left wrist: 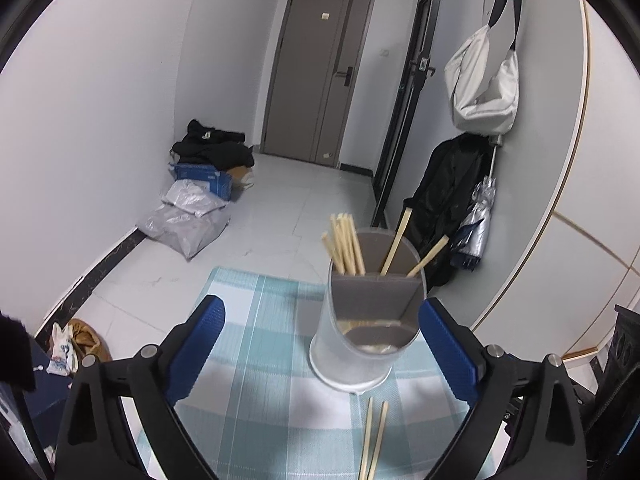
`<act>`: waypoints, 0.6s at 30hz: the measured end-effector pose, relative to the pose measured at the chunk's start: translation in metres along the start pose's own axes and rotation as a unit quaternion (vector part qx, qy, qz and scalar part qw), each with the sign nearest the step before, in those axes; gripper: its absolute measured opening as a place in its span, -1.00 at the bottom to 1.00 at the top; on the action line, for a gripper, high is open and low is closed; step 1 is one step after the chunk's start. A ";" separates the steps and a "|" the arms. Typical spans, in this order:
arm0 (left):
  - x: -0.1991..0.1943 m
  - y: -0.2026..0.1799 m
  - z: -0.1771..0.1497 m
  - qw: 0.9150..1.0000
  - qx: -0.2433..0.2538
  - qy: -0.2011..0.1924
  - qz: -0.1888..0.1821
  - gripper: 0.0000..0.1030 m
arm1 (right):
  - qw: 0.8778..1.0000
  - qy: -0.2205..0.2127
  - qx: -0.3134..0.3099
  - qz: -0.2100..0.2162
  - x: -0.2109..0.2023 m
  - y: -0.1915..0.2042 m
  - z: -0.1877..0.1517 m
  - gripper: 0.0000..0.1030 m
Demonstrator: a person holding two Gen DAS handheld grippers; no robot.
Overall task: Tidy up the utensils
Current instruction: 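Lower the right gripper to the last loose chopsticks and pinch one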
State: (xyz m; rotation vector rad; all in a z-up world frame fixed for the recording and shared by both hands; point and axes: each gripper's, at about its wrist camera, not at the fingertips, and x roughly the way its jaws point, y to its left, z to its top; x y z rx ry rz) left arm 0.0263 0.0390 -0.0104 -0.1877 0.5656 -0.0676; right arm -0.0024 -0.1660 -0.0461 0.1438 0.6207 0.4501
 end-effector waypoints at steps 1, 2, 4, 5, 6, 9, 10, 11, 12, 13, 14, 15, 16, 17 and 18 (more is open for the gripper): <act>0.003 0.001 -0.004 1.000 -0.001 0.005 0.002 0.87 | 1.000 0.014 0.006 -0.004 0.005 -0.003 -0.004 0.39; 0.006 0.003 -0.009 1.000 -0.002 0.013 0.004 0.87 | 1.000 0.021 0.009 -0.008 0.006 -0.003 -0.008 0.39; 0.014 0.006 -0.018 1.000 -0.003 0.027 0.008 0.87 | 0.998 0.053 0.017 -0.024 0.016 -0.009 -0.017 0.39; 0.016 0.008 -0.021 0.999 -0.004 0.031 0.008 0.87 | 0.997 0.066 0.021 -0.028 0.021 -0.011 -0.023 0.39; 0.019 0.011 -0.024 0.999 -0.006 0.035 0.010 0.87 | 0.996 0.078 0.025 -0.030 0.025 -0.013 -0.026 0.39; 0.028 0.019 -0.033 0.999 -0.011 0.050 0.018 0.87 | 0.991 0.121 0.037 -0.045 0.042 -0.020 -0.037 0.39; 0.032 0.022 -0.035 0.998 -0.013 0.059 0.022 0.87 | 0.989 0.135 0.044 -0.048 0.049 -0.022 -0.041 0.39; 0.033 0.023 -0.036 0.998 -0.016 0.065 0.021 0.87 | 0.987 0.147 0.050 -0.050 0.053 -0.024 -0.046 0.39; 0.035 0.025 -0.036 0.997 -0.017 0.071 0.018 0.87 | 0.984 0.159 0.056 -0.051 0.059 -0.025 -0.049 0.39; 0.035 0.026 -0.036 0.997 -0.016 0.073 0.019 0.87 | 0.982 0.170 0.061 -0.053 0.064 -0.027 -0.052 0.39; 0.035 0.026 -0.036 0.997 -0.013 0.070 0.022 0.87 | 0.979 0.185 0.067 -0.054 0.071 -0.027 -0.057 0.39; 0.033 0.027 -0.036 0.997 -0.010 0.067 0.026 0.87 | 0.977 0.193 0.069 -0.056 0.076 -0.028 -0.059 0.38; 0.033 0.027 -0.036 0.997 -0.005 0.065 0.031 0.87 | 0.975 0.200 0.071 -0.060 0.080 -0.028 -0.061 0.37; 0.033 0.028 -0.036 0.997 -0.003 0.065 0.032 0.87 | 0.973 0.208 0.073 -0.066 0.086 -0.028 -0.064 0.35; 0.033 0.029 -0.037 0.997 -0.002 0.066 0.032 0.87 | 0.972 0.212 0.074 -0.070 0.091 -0.028 -0.064 0.30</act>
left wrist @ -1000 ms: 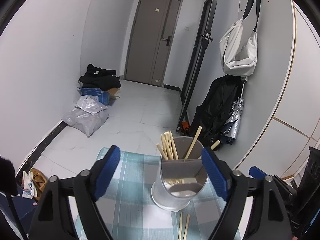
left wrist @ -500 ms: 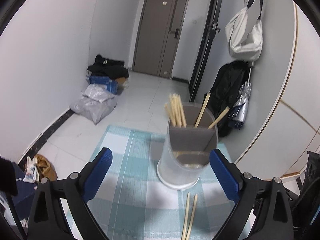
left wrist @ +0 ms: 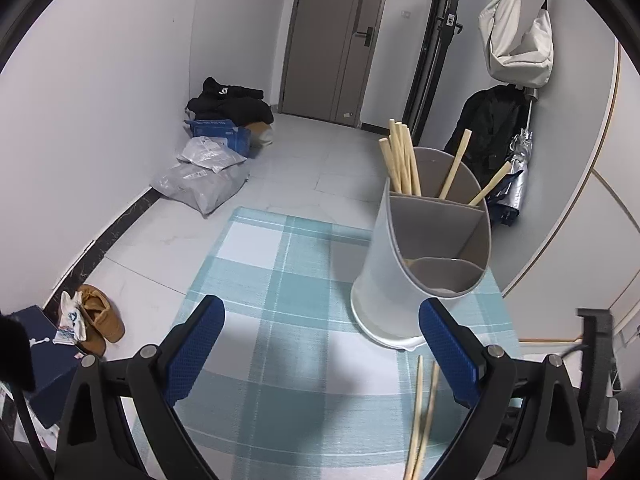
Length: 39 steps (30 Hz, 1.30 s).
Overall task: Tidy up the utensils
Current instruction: 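Lower the right gripper to the last loose chopsticks and pinch one, then lift the chopstick with the right gripper while the left gripper grasps the last chopstick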
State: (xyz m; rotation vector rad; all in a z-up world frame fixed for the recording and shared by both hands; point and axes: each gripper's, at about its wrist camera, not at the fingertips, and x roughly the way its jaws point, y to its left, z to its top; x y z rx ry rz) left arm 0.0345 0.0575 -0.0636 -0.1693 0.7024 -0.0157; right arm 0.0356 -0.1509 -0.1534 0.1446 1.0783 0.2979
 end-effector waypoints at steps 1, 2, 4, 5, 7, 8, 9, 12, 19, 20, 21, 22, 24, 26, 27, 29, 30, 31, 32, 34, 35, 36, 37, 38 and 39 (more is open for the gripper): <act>0.000 0.001 -0.001 1.000 0.001 0.002 0.001 0.87 | 1.000 0.005 0.002 -0.005 0.005 0.000 0.001 0.28; 0.000 0.002 -0.001 1.000 0.001 0.003 0.002 0.87 | 1.000 0.008 0.005 -0.007 0.008 0.001 0.002 0.26; 0.000 0.003 -0.001 1.000 0.003 0.004 0.004 0.87 | 1.000 0.014 0.012 -0.013 0.018 0.001 0.007 0.14; -0.001 0.003 -0.001 1.000 0.004 0.003 0.007 0.87 | 1.000 0.017 0.014 -0.017 0.021 0.002 0.008 0.13; 0.000 0.005 -0.001 1.000 0.006 0.004 0.011 0.87 | 1.000 0.009 0.009 -0.028 0.024 0.006 0.011 0.05; 0.000 0.006 -0.001 1.000 0.006 0.004 0.011 0.87 | 0.999 0.011 0.006 -0.032 0.026 0.008 0.012 0.04; 0.002 0.008 -0.001 1.000 0.005 0.007 0.013 0.87 | 0.999 0.008 -0.002 -0.043 0.027 0.012 0.013 -0.03; 0.007 0.013 -0.001 1.000 0.001 0.020 0.021 0.87 | 0.996 0.009 -0.036 -0.079 0.033 0.025 0.013 -0.19; 0.014 0.022 -0.002 0.999 -0.018 0.040 0.026 0.87 | 0.992 0.012 -0.049 -0.118 0.036 0.031 0.014 -0.82; 0.016 0.021 -0.003 0.999 -0.018 0.042 0.025 0.87 | 0.992 0.012 -0.047 -0.115 0.036 0.029 0.015 -0.85; 0.017 0.021 -0.004 0.999 -0.016 0.044 0.025 0.87 | 0.993 0.011 -0.046 -0.112 0.035 0.028 0.015 -0.90; 0.018 0.019 -0.005 0.999 -0.012 0.047 0.025 0.87 | 0.994 0.010 -0.041 -0.104 0.034 0.025 0.015 -0.90; 0.021 0.013 -0.007 0.998 -0.003 0.053 0.020 0.87 | 0.996 0.010 -0.028 -0.087 0.035 0.023 0.019 -0.90; 0.026 0.006 -0.011 0.998 0.009 0.067 0.008 0.87 | 0.998 0.008 -0.007 -0.063 0.031 0.015 0.020 -0.91; 0.028 0.003 -0.012 0.997 0.014 0.075 0.004 0.87 | 0.998 0.007 0.002 -0.054 0.029 0.011 0.021 -0.91; 0.037 -0.008 -0.017 0.995 0.023 0.100 -0.014 0.87 | 0.999 -0.003 0.020 -0.035 0.022 0.002 0.023 -0.91; 0.039 -0.012 -0.018 0.993 0.026 0.110 -0.022 0.87 | 0.999 -0.012 0.031 -0.022 0.016 -0.004 0.024 -0.91; 0.044 -0.018 -0.022 0.991 0.032 0.124 -0.032 0.87 | 0.999 -0.021 0.039 -0.014 0.010 -0.008 0.025 -0.91; 0.048 -0.023 -0.024 0.989 0.038 0.134 -0.039 0.87 | 0.999 -0.030 0.045 -0.007 0.004 -0.014 0.026 -0.91; 0.056 -0.036 -0.030 0.985 0.056 0.157 -0.050 0.86 | 0.997 -0.043 0.060 0.007 -0.007 -0.019 0.026 -0.91; 0.061 -0.044 -0.035 0.982 0.068 0.168 -0.056 0.85 | 0.996 -0.047 0.068 0.015 -0.011 -0.023 0.027 -0.91; 0.064 -0.049 -0.038 0.980 0.075 0.174 -0.059 0.84 | 0.995 -0.053 0.080 0.027 -0.016 -0.028 0.027 -0.91; 0.067 -0.056 -0.041 0.978 0.084 0.181 -0.060 0.82 | 0.994 -0.058 0.088 0.036 -0.021 -0.033 0.027 -0.91; 0.069 -0.061 -0.044 0.976 0.093 0.185 -0.060 0.74 | 0.993 -0.063 0.094 0.042 -0.024 -0.039 0.029 -0.91; 0.072 -0.067 -0.048 0.974 0.103 0.193 -0.060 0.68 | 0.992 -0.067 0.100 0.050 -0.027 -0.042 0.030 -0.91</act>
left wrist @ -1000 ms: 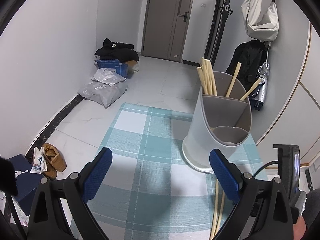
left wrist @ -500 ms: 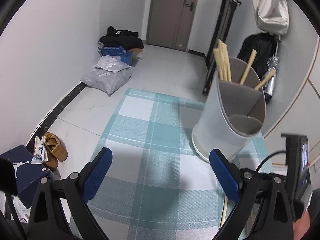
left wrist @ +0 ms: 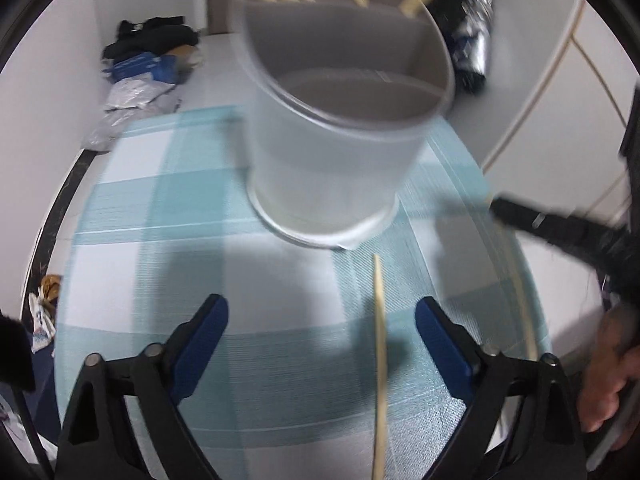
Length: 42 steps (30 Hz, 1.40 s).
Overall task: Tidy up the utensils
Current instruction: 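Lift the chopstick with the right gripper while the left gripper grasps the last chopstick, then carry both held chopsticks up toward the white utensil holder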
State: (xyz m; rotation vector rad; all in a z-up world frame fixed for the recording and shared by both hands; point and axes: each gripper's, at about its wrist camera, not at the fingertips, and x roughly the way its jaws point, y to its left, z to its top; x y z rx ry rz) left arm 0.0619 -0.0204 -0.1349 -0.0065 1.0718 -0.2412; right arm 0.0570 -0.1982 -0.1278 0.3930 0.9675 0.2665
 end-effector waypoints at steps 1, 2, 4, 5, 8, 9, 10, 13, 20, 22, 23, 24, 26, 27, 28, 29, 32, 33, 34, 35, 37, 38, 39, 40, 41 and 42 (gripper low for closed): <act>0.006 -0.005 -0.001 1.000 0.008 0.011 0.001 0.57 | 1.000 -0.005 0.007 0.011 -0.004 -0.003 0.002 -0.91; 0.009 -0.008 -0.001 1.000 0.013 0.018 0.002 0.45 | 1.000 -0.008 0.010 0.015 -0.008 -0.003 0.002 -0.91; 0.019 -0.014 -0.001 0.999 0.019 0.033 0.011 0.32 | 0.999 -0.023 0.020 0.031 -0.021 -0.009 0.004 -0.91; 0.021 -0.015 -0.001 0.999 0.019 0.036 0.013 0.28 | 0.999 -0.027 0.023 0.035 -0.021 -0.011 0.008 -0.91; 0.026 -0.021 0.005 0.999 0.022 0.034 0.031 0.12 | 0.997 -0.045 0.036 0.055 -0.030 -0.018 0.013 -0.90; 0.027 -0.023 0.007 0.998 0.024 0.032 0.039 0.08 | 0.996 -0.052 0.037 0.058 -0.035 -0.019 0.014 -0.90; 0.027 -0.024 0.008 0.999 0.020 0.029 0.040 -0.06 | 0.996 -0.057 0.038 0.061 -0.039 -0.020 0.014 -0.90; 0.026 -0.026 0.013 0.999 0.007 0.025 0.039 -0.73 | 0.994 -0.070 0.037 0.069 -0.047 -0.021 0.014 -0.90; 0.020 -0.028 0.016 0.999 -0.015 0.029 0.007 -0.97 | 0.992 -0.100 0.018 0.076 -0.062 -0.018 0.014 -0.90; 0.006 -0.024 0.016 1.000 -0.024 0.008 -0.008 -0.97 | 0.990 -0.114 0.010 0.080 -0.071 -0.014 0.015 -0.90; -0.004 -0.024 0.016 1.000 -0.025 -0.008 -0.011 -0.97 | 0.990 -0.120 0.006 0.080 -0.074 -0.012 0.015 -0.90; -0.012 -0.025 0.017 0.999 -0.026 -0.020 -0.013 -0.97 | 0.989 -0.127 0.001 0.081 -0.078 -0.010 0.015 -0.90; -0.033 -0.024 0.018 0.998 -0.029 -0.049 -0.024 -0.97 | 0.987 -0.140 -0.013 0.082 -0.084 -0.003 0.013 -0.90; -0.045 -0.025 0.018 0.997 -0.030 -0.066 -0.025 -0.97 | 0.986 -0.142 -0.019 0.083 -0.086 -0.001 0.013 -0.90; -0.055 -0.024 0.017 0.996 -0.029 -0.082 -0.023 -0.97 | 0.985 -0.145 -0.025 0.086 -0.088 0.002 0.012 -0.90; -0.063 -0.022 0.018 0.995 -0.029 -0.094 -0.023 -0.97 | 0.984 -0.152 -0.035 0.087 -0.092 0.006 0.010 -0.90; -0.085 -0.022 0.023 0.991 -0.030 -0.130 -0.030 -0.97 | 0.979 -0.172 -0.059 0.090 -0.100 0.016 0.006 -0.90; -0.092 -0.019 0.027 0.989 -0.030 -0.140 -0.032 -0.97 | 0.977 -0.179 -0.064 0.093 -0.102 0.019 0.006 -0.90; -0.100 -0.019 0.025 0.988 -0.029 -0.149 -0.035 -0.97 | 0.975 -0.188 -0.070 0.095 -0.105 0.023 0.004 -0.90; -0.108 -0.022 0.023 0.987 -0.029 -0.156 -0.039 -0.97 | 0.974 -0.193 -0.074 0.096 -0.108 0.025 0.004 -0.90; -0.117 -0.027 0.022 0.984 -0.028 -0.169 -0.045 -0.97 | 0.970 -0.206 -0.084 0.095 -0.112 0.032 0.003 -0.90; -0.120 -0.030 0.023 0.983 -0.027 -0.174 -0.047 -0.98 | 0.969 -0.210 -0.088 0.096 -0.114 0.035 0.003 -0.90; -0.123 -0.033 0.027 0.982 -0.026 -0.179 -0.052 -0.98 | 0.968 -0.213 -0.089 0.096 -0.115 0.037 0.003 -0.90; -0.125 -0.034 0.027 0.981 -0.024 -0.182 -0.056 -0.98 | 0.967 -0.216 -0.092 0.096 -0.116 0.040 0.004 -0.90; -0.128 -0.035 0.030 0.981 -0.020 -0.185 -0.057 -0.98 | 0.966 -0.220 -0.098 0.095 -0.117 0.044 0.005 -0.90; -0.131 -0.036 0.034 0.980 -0.017 -0.189 -0.057 -0.98 | 0.965 -0.224 -0.101 0.094 -0.118 0.047 0.006 -0.90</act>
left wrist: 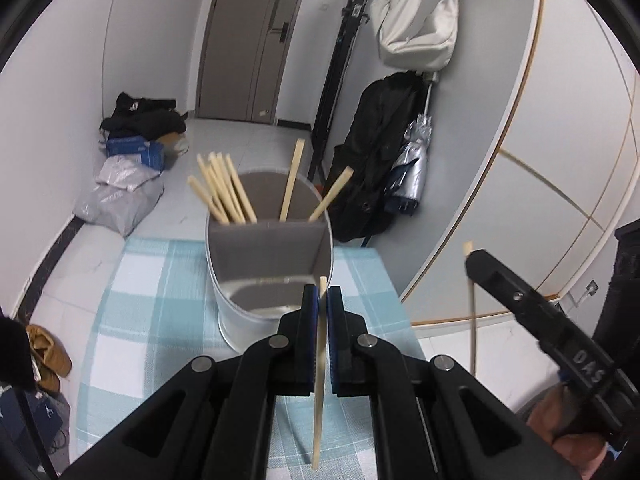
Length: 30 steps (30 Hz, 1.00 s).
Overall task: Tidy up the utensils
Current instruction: 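Carry both held chopsticks up toward the white utensil holder, then lower both chopsticks into the holder compartment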
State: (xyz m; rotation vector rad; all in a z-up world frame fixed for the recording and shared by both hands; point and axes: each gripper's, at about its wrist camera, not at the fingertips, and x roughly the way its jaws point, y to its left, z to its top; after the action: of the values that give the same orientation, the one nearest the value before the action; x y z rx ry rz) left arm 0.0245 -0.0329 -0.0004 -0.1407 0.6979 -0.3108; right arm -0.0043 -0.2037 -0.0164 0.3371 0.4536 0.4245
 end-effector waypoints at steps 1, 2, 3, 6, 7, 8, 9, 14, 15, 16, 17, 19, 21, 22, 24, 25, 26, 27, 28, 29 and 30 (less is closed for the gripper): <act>-0.003 0.000 0.004 1.000 0.002 -0.003 -0.002 -0.98 | 1.000 -0.004 -0.003 0.000 -0.001 0.002 0.002 -0.90; -0.004 0.002 0.007 1.000 0.003 -0.007 -0.003 -0.98 | 1.000 -0.008 -0.004 0.001 -0.001 0.003 0.004 -0.90; -0.004 0.004 0.007 1.000 0.003 -0.009 -0.005 -0.98 | 1.000 -0.012 -0.007 0.000 -0.001 0.006 0.008 -0.91; -0.012 0.006 0.022 1.000 -0.003 -0.015 -0.014 -0.98 | 1.000 -0.021 -0.011 -0.001 -0.001 0.011 0.018 -0.91; -0.017 0.008 0.028 1.000 -0.004 -0.021 -0.017 -0.98 | 1.000 -0.027 -0.015 0.001 -0.002 0.014 0.023 -0.91; -0.021 0.009 0.034 0.999 -0.006 -0.026 -0.020 -0.98 | 0.999 -0.031 -0.017 0.001 -0.002 0.015 0.027 -0.91; -0.026 0.010 0.042 0.999 -0.009 -0.034 -0.024 -0.98 | 0.999 -0.040 -0.023 0.004 -0.003 0.019 0.036 -0.91; -0.047 0.017 0.086 0.996 -0.021 -0.081 -0.033 -0.98 | 0.996 -0.080 -0.048 0.016 0.001 0.035 0.073 -0.90; -0.050 0.018 0.093 0.995 -0.022 -0.091 -0.032 -0.98 | 0.994 -0.090 -0.053 0.017 0.005 0.039 0.083 -0.90; -0.053 0.019 0.101 0.994 -0.021 -0.103 -0.030 -0.98 | 0.993 -0.099 -0.057 0.017 0.007 0.042 0.090 -0.90; -0.055 0.020 0.107 0.993 -0.021 -0.111 -0.029 -0.98 | 0.992 -0.111 -0.064 0.021 0.011 0.047 0.101 -0.90; -0.056 0.024 0.121 0.991 -0.021 -0.130 -0.027 -0.98 | 0.989 -0.123 -0.073 0.025 0.019 0.051 0.114 -0.90; -0.054 0.029 0.132 0.989 -0.022 -0.145 -0.023 -0.98 | 0.987 -0.133 -0.080 0.033 0.032 0.057 0.129 -0.90; -0.052 0.032 0.136 0.988 -0.022 -0.151 -0.020 -0.98 | 0.987 -0.135 -0.083 0.034 0.035 0.058 0.133 -0.90; -0.045 0.038 0.144 0.985 -0.022 -0.168 -0.012 -0.98 | 0.985 -0.143 -0.090 0.035 0.050 0.060 0.142 -0.90; -0.042 0.041 0.146 0.984 -0.025 -0.176 -0.009 -0.98 | 0.984 -0.147 -0.091 0.035 0.056 0.060 0.144 -0.90; -0.038 0.045 0.146 0.982 -0.030 -0.185 -0.002 -0.98 | 0.984 -0.151 -0.090 0.032 0.063 0.059 0.145 -0.90; -0.035 0.047 0.145 0.981 -0.031 -0.191 0.002 -0.98 | 0.984 -0.154 -0.085 0.031 0.072 0.056 0.147 -0.90; -0.029 0.050 0.145 0.980 -0.033 -0.197 0.006 -0.98 | 0.984 -0.157 -0.078 0.032 0.081 0.053 0.148 -0.90; -0.025 0.052 0.144 0.979 -0.034 -0.200 0.011 -0.98 | 0.984 -0.159 -0.074 0.030 0.085 0.051 0.148 -0.90; -0.020 0.055 0.143 0.979 -0.032 -0.202 0.015 -0.98 | 0.984 -0.163 -0.066 0.028 0.093 0.049 0.148 -0.90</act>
State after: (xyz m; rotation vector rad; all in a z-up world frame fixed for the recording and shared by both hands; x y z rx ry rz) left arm 0.1158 0.0288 0.1079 -0.2473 0.3070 -0.2207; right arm 0.1283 -0.1509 0.0965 0.2844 0.0955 0.4423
